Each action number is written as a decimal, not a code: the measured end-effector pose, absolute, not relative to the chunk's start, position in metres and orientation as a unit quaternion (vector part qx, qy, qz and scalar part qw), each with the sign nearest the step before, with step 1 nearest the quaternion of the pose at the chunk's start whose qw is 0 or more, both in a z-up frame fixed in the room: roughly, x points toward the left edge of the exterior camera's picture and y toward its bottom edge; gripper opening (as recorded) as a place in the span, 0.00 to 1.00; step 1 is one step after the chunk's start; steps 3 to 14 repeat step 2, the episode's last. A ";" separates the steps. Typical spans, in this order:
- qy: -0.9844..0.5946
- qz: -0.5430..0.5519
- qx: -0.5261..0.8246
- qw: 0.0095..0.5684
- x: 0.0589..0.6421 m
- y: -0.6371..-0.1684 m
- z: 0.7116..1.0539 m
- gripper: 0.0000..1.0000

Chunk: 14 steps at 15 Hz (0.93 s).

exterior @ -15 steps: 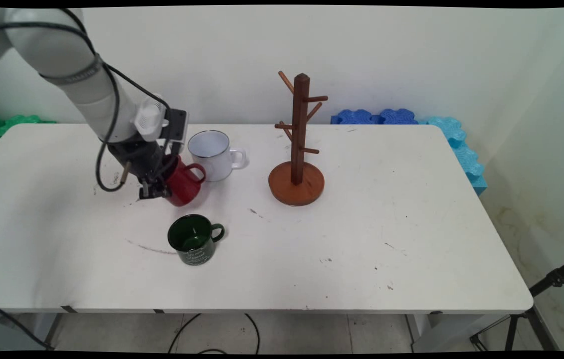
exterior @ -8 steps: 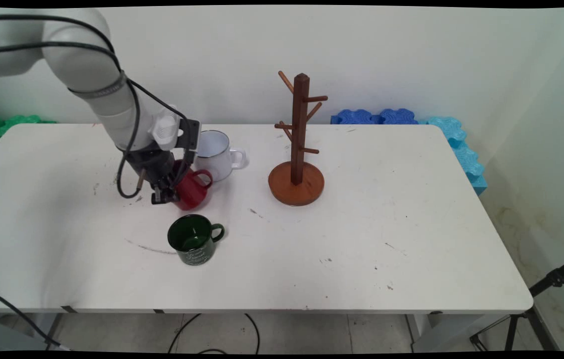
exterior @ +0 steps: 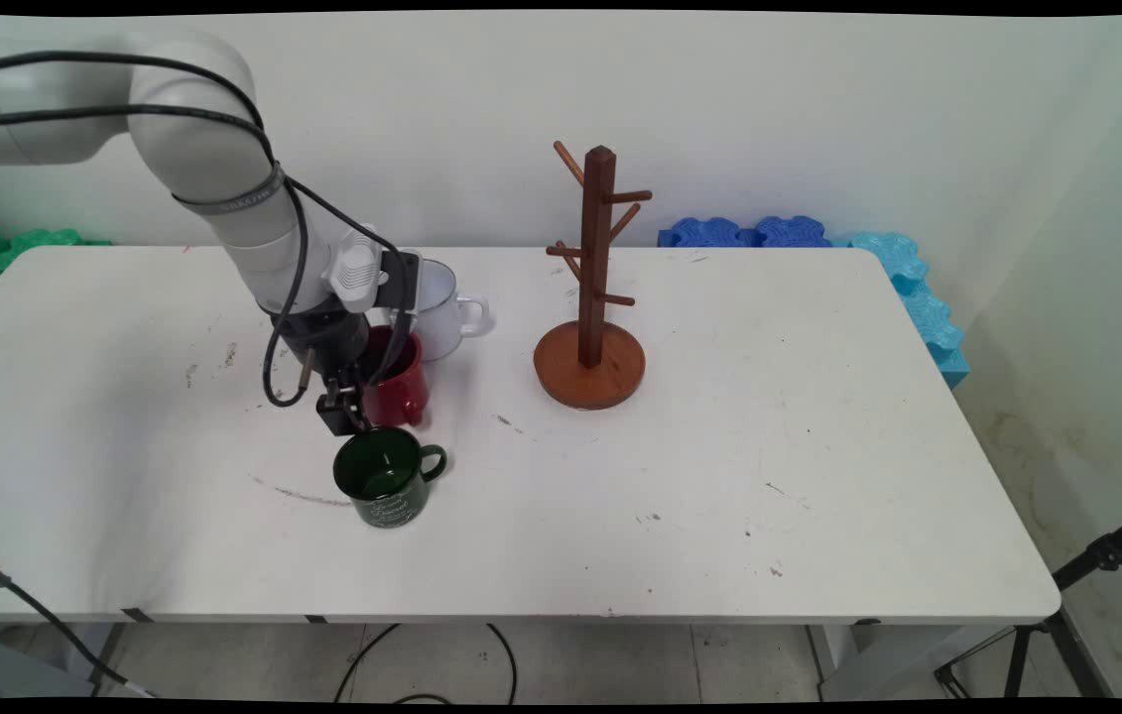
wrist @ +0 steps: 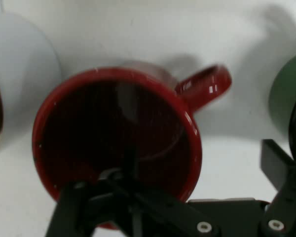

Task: Place the picked object on the table

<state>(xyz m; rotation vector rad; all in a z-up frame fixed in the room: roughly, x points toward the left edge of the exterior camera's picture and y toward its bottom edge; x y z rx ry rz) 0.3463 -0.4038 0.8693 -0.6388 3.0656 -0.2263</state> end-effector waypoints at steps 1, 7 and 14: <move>0.977 -0.072 -0.203 -0.001 0.345 -0.404 0.869 1.00; 0.977 -0.072 -0.202 -0.005 0.343 -0.404 0.868 1.00; 0.977 -0.072 -0.202 -0.005 0.343 -0.404 0.868 1.00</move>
